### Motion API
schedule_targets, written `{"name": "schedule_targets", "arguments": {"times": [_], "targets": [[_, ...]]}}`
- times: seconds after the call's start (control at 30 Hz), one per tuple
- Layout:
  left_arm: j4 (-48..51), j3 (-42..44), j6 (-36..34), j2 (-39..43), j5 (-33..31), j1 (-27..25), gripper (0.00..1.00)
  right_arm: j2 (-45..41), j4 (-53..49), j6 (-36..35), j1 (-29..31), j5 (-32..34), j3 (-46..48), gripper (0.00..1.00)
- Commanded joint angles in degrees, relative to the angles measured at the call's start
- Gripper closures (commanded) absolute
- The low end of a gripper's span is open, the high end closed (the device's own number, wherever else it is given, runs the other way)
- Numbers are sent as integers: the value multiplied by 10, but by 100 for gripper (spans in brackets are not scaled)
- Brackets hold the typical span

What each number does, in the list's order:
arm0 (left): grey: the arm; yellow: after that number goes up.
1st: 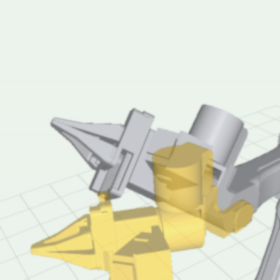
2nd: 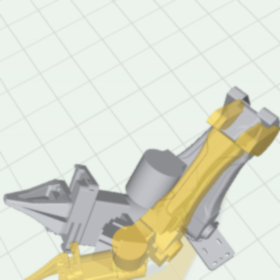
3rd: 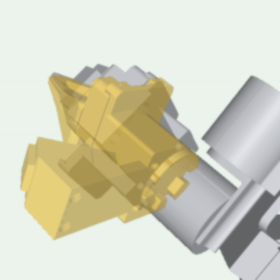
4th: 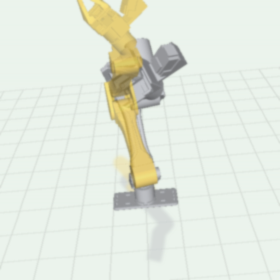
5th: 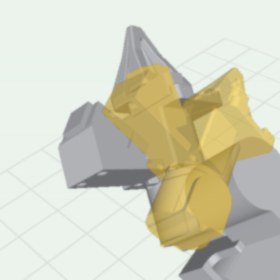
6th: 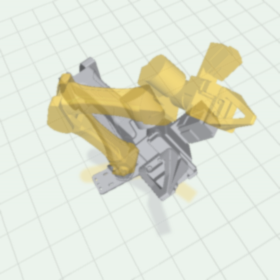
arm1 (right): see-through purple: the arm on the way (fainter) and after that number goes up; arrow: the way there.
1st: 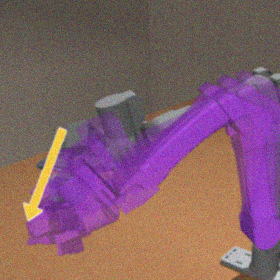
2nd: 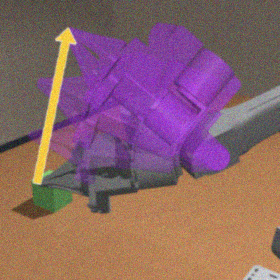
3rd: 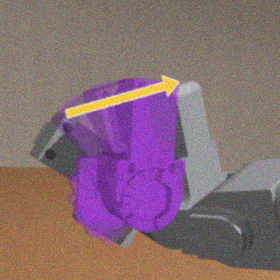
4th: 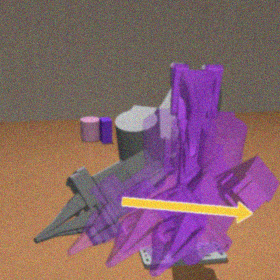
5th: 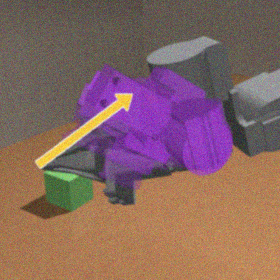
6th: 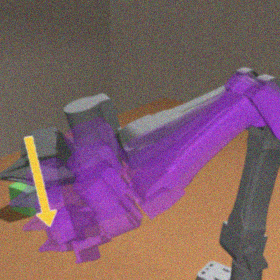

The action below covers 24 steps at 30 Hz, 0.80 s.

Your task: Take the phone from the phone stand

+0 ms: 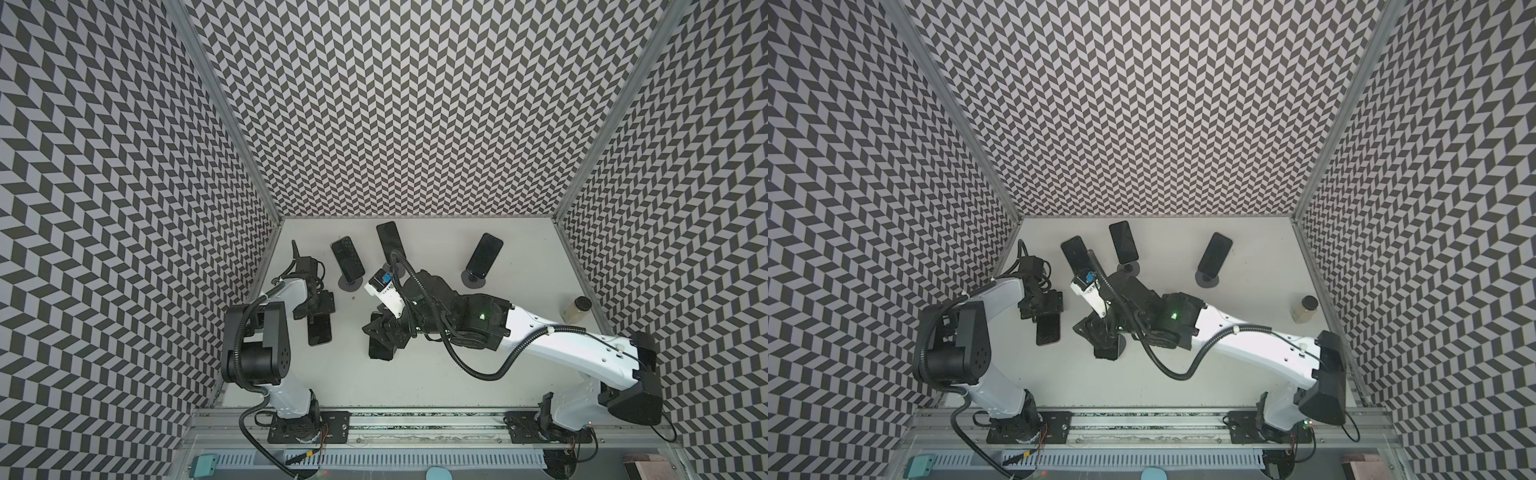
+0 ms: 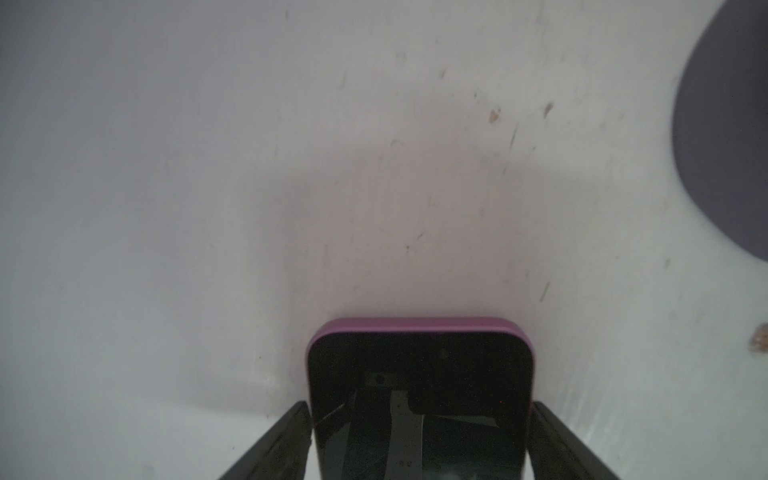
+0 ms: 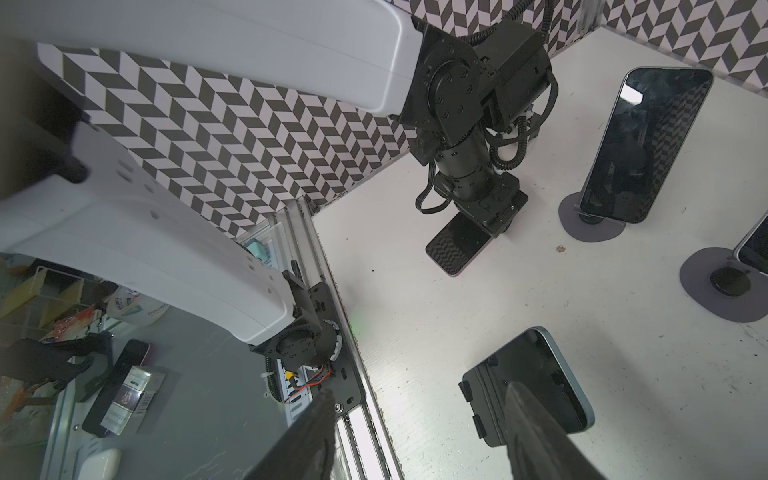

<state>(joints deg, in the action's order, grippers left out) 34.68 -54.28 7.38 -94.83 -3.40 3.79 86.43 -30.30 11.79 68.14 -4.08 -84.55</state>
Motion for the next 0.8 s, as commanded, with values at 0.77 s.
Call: {"name": "schedule_targets", "arguments": {"times": [0.77], "targets": [[0,-9,-3,37,0,5,10,-23,25,-1,4,25,8,31]]}}
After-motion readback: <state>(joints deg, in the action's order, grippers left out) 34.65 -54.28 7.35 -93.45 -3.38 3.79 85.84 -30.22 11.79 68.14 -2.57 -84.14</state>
